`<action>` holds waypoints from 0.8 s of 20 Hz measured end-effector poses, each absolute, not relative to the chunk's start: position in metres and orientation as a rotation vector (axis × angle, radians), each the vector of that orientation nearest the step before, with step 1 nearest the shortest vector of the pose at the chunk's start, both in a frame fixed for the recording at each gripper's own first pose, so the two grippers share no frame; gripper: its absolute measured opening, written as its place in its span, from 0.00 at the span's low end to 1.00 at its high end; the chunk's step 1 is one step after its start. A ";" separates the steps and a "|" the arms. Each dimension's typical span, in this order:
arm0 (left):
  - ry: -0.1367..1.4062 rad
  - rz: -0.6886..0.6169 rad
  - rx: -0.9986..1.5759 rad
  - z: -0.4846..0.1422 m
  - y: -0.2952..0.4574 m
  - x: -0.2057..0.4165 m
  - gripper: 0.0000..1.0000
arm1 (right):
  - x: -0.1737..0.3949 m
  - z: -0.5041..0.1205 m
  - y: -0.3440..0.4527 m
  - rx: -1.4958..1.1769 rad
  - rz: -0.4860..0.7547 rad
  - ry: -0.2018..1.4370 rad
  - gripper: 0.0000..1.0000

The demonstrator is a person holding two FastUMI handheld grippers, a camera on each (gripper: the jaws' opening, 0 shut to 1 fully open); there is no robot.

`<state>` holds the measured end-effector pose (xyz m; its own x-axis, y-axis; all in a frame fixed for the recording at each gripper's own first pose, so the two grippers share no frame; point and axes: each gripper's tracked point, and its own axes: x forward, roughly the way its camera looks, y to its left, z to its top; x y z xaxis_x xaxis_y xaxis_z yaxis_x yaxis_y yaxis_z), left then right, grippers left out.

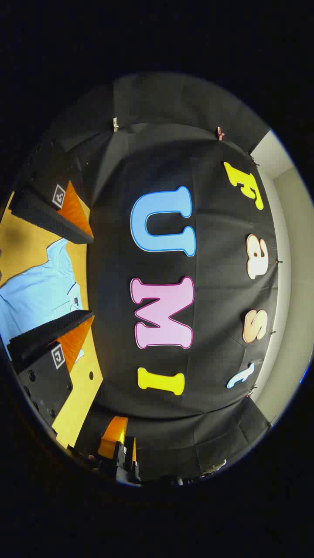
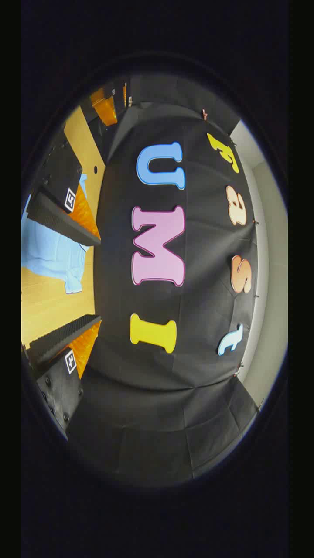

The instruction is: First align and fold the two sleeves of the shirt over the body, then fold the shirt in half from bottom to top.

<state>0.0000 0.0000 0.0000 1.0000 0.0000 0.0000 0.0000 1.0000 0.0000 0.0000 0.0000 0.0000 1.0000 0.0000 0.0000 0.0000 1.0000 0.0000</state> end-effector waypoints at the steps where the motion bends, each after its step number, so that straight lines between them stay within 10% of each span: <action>1: 0.000 0.001 0.000 0.001 0.000 0.000 0.97 | 0.001 0.000 0.000 0.000 0.000 -0.001 0.98; 16: 0.005 0.010 -0.002 -0.002 0.001 -0.002 0.97 | -0.001 0.002 -0.002 -0.002 0.004 -0.007 0.98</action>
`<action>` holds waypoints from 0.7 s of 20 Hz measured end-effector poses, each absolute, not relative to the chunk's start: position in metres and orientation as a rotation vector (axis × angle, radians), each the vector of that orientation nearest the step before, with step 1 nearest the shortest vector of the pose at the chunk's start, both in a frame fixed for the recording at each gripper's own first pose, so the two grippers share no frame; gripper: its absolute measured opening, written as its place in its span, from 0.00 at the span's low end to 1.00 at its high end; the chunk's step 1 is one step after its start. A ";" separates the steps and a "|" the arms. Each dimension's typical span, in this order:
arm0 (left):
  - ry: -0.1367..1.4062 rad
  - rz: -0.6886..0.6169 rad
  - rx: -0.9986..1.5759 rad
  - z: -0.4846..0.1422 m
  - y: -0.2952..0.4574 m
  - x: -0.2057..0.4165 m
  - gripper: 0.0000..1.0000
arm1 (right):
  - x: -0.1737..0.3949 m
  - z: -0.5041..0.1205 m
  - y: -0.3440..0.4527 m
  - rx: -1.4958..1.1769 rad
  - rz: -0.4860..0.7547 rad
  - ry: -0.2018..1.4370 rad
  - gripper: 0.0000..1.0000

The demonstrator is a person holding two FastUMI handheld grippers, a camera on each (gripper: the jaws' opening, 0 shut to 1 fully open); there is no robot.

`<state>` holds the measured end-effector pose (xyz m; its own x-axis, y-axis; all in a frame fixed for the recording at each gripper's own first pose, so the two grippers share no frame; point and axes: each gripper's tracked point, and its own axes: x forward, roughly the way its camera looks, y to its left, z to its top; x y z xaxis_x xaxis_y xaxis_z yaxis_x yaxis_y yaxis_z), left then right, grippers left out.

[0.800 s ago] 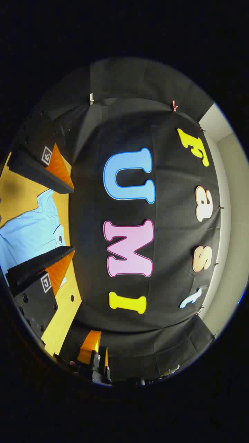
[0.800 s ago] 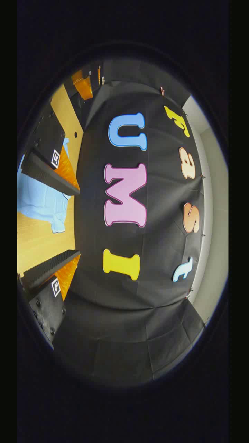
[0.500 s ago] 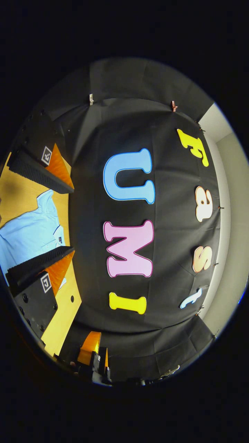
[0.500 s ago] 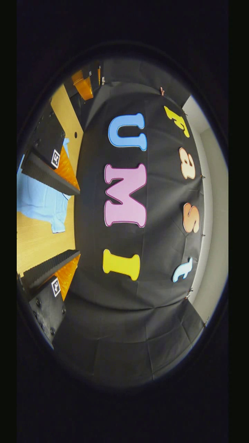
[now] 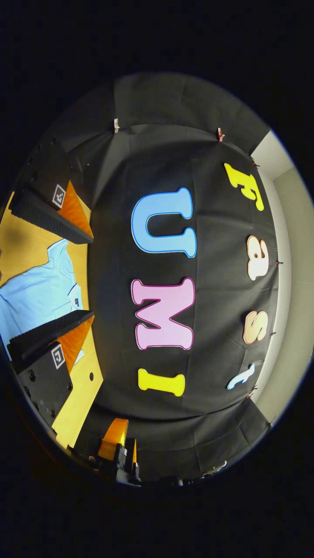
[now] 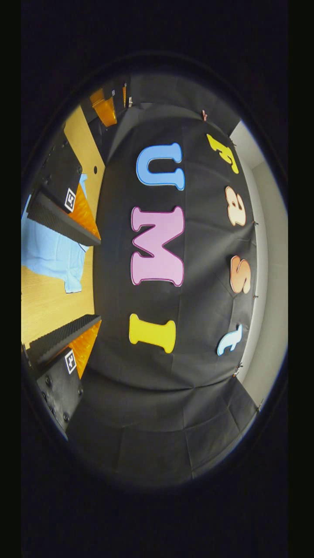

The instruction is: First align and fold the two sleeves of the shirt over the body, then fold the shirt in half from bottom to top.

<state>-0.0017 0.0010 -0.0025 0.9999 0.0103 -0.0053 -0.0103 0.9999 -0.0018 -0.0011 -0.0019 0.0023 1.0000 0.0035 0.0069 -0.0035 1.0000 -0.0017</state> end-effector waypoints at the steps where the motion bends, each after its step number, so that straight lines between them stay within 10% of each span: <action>1: 0.006 0.010 -0.003 -0.002 0.001 -0.002 0.97 | -0.002 0.002 -0.002 -0.001 0.004 -0.007 0.98; 14: -0.008 0.050 -0.030 0.012 0.011 0.001 0.97 | 0.042 -0.027 -0.015 -0.016 -0.003 0.112 0.98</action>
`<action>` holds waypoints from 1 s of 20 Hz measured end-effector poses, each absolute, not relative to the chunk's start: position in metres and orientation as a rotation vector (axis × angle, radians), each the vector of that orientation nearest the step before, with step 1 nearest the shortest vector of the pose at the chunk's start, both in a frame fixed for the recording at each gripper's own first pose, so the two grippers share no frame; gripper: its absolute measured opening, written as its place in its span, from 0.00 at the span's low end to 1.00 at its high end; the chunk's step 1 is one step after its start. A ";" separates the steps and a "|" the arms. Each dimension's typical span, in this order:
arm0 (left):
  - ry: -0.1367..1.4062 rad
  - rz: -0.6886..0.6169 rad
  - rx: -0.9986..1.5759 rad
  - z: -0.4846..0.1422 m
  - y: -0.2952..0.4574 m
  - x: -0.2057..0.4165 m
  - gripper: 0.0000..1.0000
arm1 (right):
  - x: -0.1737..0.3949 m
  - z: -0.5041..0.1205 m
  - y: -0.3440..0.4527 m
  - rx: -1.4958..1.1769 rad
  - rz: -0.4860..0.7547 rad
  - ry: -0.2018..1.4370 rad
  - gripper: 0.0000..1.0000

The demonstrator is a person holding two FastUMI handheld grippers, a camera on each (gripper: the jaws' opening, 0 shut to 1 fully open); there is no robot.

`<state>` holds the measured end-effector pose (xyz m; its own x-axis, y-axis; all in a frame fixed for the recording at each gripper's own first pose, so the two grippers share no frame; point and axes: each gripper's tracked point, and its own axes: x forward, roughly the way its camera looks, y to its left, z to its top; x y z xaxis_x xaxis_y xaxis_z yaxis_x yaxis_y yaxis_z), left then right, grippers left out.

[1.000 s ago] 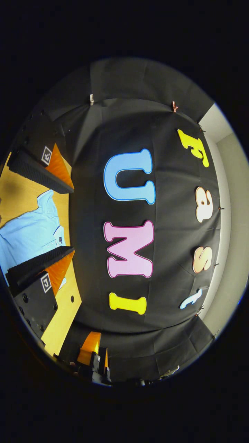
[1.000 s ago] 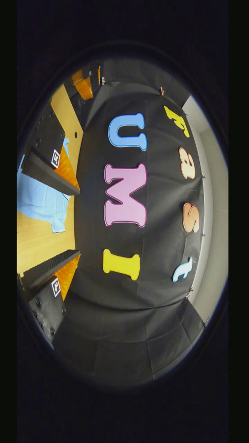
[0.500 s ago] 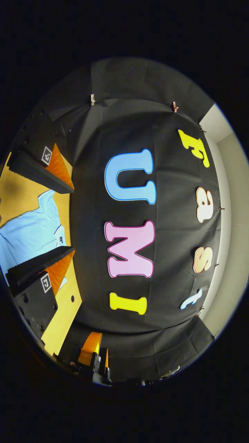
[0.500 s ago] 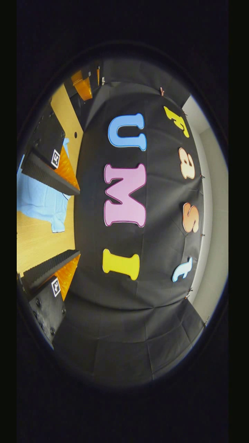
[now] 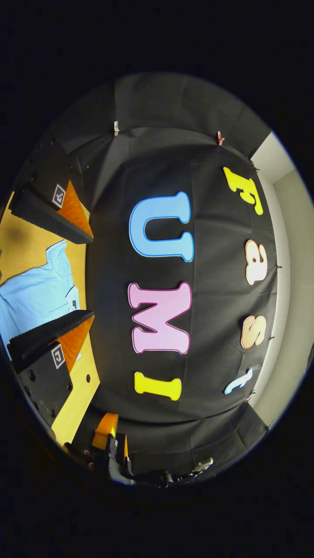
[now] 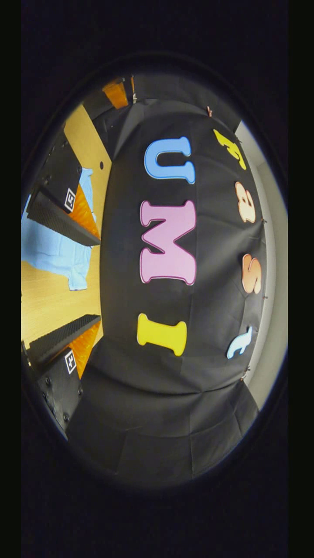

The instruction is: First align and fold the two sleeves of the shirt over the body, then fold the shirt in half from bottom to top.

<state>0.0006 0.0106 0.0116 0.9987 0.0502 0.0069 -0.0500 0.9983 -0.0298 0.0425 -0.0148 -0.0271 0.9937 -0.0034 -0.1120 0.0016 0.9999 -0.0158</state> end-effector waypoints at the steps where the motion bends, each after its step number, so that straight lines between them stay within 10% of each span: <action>1: -0.008 0.057 -0.038 0.013 0.012 0.002 0.97 | 0.052 -0.034 -0.016 -0.015 -0.002 0.135 0.98; 20: 0.173 0.286 -0.038 -0.041 0.036 0.079 0.97 | 0.255 -0.242 -0.045 -0.016 0.055 0.577 0.98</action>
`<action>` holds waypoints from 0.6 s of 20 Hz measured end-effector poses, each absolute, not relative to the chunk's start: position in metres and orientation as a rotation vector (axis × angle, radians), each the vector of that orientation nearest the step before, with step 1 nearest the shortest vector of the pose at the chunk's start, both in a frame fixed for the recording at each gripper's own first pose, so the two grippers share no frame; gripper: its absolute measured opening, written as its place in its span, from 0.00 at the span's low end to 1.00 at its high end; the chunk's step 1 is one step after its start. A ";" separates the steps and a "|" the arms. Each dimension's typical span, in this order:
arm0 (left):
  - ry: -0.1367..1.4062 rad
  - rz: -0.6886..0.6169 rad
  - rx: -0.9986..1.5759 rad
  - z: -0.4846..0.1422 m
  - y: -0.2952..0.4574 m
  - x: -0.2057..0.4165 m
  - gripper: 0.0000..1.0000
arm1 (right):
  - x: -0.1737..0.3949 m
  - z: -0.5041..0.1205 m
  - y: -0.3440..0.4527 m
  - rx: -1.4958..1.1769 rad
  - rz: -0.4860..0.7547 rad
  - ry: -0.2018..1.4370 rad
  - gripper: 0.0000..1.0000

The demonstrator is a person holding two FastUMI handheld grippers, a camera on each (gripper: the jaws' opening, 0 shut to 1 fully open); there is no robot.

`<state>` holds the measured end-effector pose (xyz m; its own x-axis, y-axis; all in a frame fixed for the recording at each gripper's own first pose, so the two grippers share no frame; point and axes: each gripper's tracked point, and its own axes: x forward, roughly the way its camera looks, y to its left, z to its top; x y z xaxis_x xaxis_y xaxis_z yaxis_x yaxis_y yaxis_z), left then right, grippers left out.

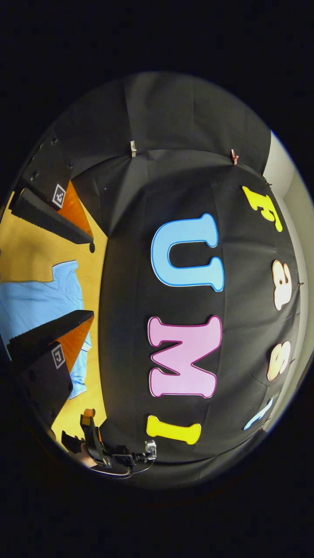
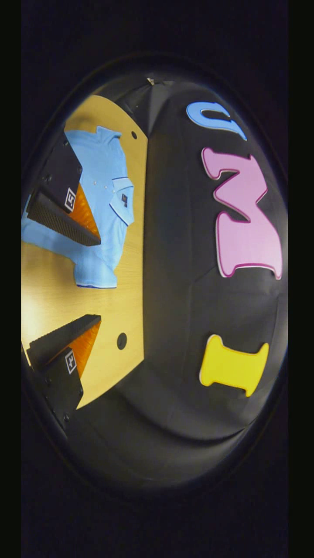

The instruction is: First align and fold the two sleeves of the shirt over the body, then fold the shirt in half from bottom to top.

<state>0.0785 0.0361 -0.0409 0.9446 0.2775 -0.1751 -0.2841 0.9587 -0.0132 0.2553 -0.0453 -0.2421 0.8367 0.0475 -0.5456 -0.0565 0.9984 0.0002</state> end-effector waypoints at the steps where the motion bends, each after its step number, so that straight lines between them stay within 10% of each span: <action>1: 0.183 0.289 -0.030 -0.044 0.036 0.081 0.97 | 0.264 -0.258 -0.047 -0.021 0.057 0.606 0.98; 12: 0.251 0.317 -0.058 -0.070 0.025 0.099 0.97 | 0.317 -0.365 -0.049 0.031 0.014 0.784 0.98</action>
